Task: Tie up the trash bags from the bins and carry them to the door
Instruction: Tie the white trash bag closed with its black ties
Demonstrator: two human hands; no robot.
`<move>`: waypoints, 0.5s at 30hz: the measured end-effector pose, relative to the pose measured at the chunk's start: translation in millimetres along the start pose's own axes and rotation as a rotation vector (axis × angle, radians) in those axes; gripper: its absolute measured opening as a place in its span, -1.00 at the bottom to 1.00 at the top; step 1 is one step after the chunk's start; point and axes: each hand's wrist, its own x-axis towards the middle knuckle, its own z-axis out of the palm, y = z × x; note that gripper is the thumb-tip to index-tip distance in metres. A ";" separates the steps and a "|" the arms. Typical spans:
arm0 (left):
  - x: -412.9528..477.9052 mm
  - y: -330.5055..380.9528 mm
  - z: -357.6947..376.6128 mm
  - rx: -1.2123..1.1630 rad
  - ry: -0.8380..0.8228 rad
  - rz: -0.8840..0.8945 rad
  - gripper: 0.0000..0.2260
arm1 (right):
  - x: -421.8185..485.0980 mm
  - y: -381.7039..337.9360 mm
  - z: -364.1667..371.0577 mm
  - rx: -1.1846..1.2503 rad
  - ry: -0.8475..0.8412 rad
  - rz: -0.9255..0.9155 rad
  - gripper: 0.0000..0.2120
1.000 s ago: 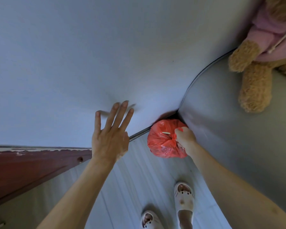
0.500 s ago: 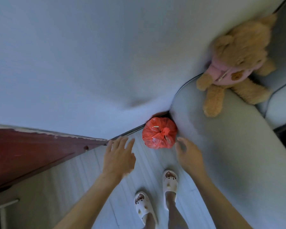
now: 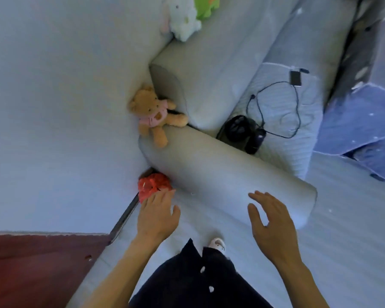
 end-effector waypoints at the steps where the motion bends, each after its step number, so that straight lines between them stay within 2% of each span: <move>1: 0.0 19.7 -2.0 0.030 -0.013 0.056 -0.46 | -18.7 14.3 -19.9 0.005 0.059 0.046 -0.72; 7: -13.2 191.1 15.3 0.161 -0.036 0.489 -0.58 | -139.5 119.9 -133.2 -0.020 0.527 0.329 -0.75; 11: -41.2 334.1 55.8 0.178 -0.015 0.781 -0.61 | -214.3 196.3 -203.5 -0.025 0.709 0.507 -0.74; 15: -88.5 466.2 91.6 0.134 0.034 0.936 -0.66 | -264.6 268.8 -268.7 -0.052 0.800 0.589 -0.74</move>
